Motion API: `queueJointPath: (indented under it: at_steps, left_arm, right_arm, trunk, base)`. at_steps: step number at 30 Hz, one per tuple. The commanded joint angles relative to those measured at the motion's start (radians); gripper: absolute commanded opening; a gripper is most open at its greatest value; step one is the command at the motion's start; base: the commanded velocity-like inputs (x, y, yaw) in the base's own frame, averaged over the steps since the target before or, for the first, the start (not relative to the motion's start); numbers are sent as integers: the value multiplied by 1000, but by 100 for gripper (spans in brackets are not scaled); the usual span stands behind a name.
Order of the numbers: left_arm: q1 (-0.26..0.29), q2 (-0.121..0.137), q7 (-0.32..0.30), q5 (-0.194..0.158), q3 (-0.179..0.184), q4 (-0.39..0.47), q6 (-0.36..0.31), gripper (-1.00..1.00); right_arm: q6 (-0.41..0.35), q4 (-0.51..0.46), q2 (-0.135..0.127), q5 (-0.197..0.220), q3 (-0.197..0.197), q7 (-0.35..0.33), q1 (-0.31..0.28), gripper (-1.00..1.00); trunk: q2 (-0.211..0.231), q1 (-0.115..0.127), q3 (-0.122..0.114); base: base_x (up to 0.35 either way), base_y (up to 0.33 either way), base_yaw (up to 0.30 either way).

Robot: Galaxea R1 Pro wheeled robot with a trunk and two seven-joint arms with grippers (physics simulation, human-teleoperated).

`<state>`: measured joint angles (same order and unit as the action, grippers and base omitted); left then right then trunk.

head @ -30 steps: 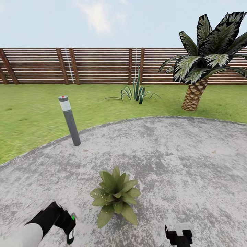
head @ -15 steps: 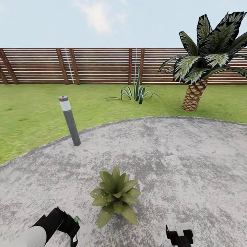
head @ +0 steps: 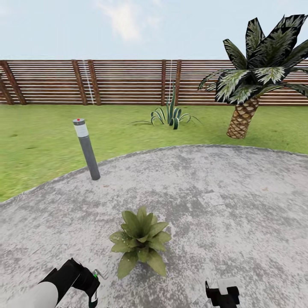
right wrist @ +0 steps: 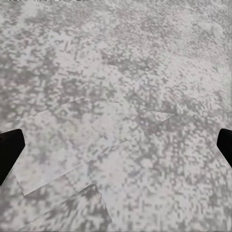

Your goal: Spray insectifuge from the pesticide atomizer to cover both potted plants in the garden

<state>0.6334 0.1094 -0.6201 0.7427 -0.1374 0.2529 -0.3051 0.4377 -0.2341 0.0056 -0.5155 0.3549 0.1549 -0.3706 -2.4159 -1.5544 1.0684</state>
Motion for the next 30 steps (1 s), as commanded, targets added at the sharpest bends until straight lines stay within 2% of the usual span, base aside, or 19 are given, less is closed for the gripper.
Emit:
queueJointPath:
  at_steps: [1, 9, 13, 19, 23, 26, 27, 28, 30]
  left_arm:
    - [0, -1, -6, 4, -8, 1, -8, -100]
    - [0, -2, -6, 6, -8, 1, -8, -100]
    - [0, -11, -2, 8, -7, -1, -9, -100]
    - [0, -13, 46, 11, -6, -7, -13, -100]
    - [10, -30, 29, 16, 2, 7, -27, -100]
    - [18, -54, 19, 20, 20, 14, -150, -100]
    - [18, -58, 19, 22, 31, 19, -167, -100]
    - [18, -66, 18, 23, 61, 30, -188, -100]
    - [17, -70, 10, 23, 86, 34, -196, -100]
  right_arm:
    - [3, 1, 1, -11, 6, 5, -1, 100]
    - [3, -1, 1, -11, 6, 5, -1, 100]
    - [3, 1, 1, -11, 6, 5, -1, 100]
    - [3, 1, 1, -11, 6, 5, -1, 100]
    - [3, 0, -1, -11, 6, 5, -1, 100]
    - [3, 1, -1, -11, 6, 5, -1, 100]
    - [3, 1, -1, -11, 6, 5, -1, 100]
    - [3, 1, -1, -11, 6, 5, -1, 100]
    - [3, 0, -2, -11, 6, 5, -1, 100]
  trunk:
    - [0, 0, 1]
    - [0, 0, 1]
    - [0, 0, 1]
    - [0, 0, 1]
    - [0, 0, 1]
    - [0, 0, 1]
    - [0, 0, 1]
    - [0, 0, 1]
    - [0, 0, 1]
  base:
    - [0, -1, 213]
    - [-44, -171, 85]
    - [-58, -88, 126]
    - [-1, -1, 252]
    - [0, 0, 20]
    - [0, 0, 1]
    - [0, 0, 0]
    - [0, 0, 0]
    - [0, 0, 0]
